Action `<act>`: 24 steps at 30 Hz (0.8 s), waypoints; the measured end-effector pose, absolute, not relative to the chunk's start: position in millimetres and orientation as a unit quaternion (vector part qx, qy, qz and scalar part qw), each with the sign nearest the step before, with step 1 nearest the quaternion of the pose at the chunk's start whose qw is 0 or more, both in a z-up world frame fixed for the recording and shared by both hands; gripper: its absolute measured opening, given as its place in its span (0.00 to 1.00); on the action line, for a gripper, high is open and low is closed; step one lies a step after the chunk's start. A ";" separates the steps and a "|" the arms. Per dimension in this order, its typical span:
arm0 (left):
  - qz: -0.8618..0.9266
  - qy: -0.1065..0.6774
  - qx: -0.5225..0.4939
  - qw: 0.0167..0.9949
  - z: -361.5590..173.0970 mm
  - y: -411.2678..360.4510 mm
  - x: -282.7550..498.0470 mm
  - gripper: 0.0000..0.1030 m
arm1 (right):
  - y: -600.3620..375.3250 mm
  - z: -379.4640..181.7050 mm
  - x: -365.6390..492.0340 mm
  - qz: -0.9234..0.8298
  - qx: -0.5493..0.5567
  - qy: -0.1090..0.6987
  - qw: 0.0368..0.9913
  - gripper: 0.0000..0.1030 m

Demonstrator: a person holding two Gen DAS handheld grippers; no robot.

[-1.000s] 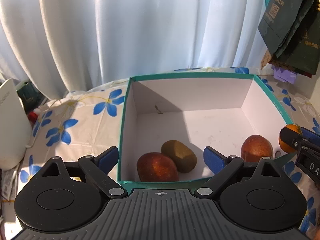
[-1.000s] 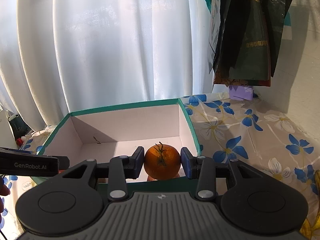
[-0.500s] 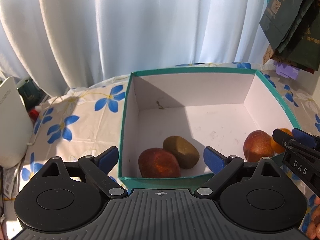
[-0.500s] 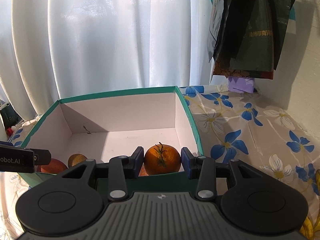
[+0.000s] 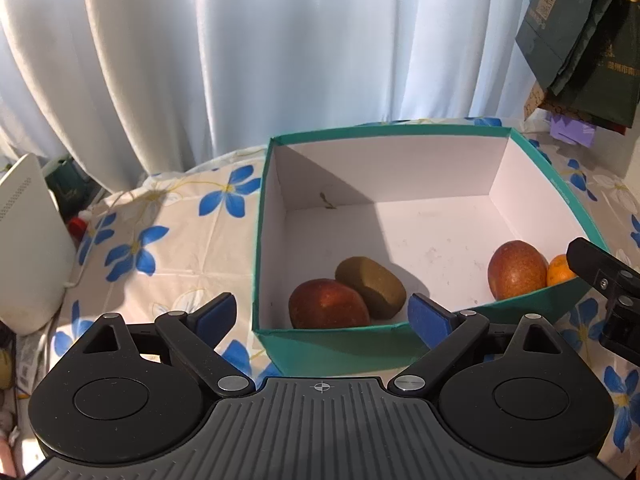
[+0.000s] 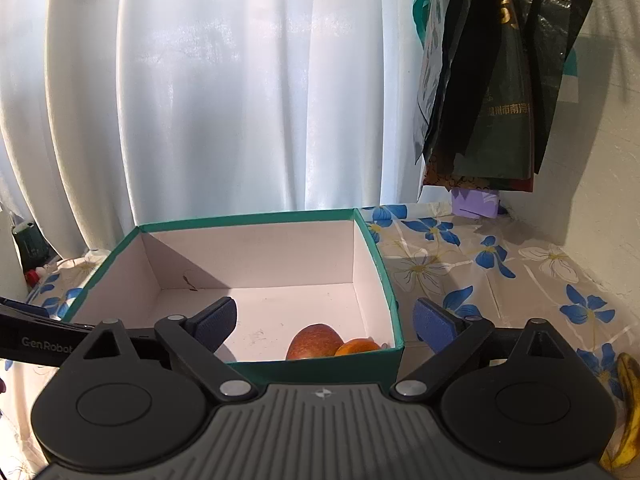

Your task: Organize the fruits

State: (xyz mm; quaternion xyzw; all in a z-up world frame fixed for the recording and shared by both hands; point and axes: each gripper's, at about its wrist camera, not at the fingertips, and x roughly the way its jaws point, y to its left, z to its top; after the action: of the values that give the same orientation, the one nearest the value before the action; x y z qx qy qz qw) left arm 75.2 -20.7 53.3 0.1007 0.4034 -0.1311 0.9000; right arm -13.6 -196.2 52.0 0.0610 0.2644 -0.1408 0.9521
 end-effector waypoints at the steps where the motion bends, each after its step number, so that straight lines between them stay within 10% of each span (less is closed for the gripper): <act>1: -0.135 0.400 0.100 0.901 54.6 -17.5 71.3 0.93 | -194.2 54.6 -19.0 -0.137 0.064 0.258 0.954 0.97; 24: -0.190 0.464 0.098 0.860 -13.5 8.0 43.2 0.63 | -172.2 42.8 -65.0 -0.137 0.061 0.283 0.947 0.97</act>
State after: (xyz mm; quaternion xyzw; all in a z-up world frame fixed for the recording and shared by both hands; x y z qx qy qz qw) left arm 43.2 8.0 -13.5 0.0981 0.4636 -0.1897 0.8599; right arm -65.0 -172.2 42.8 0.0614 0.2832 -0.1372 0.9472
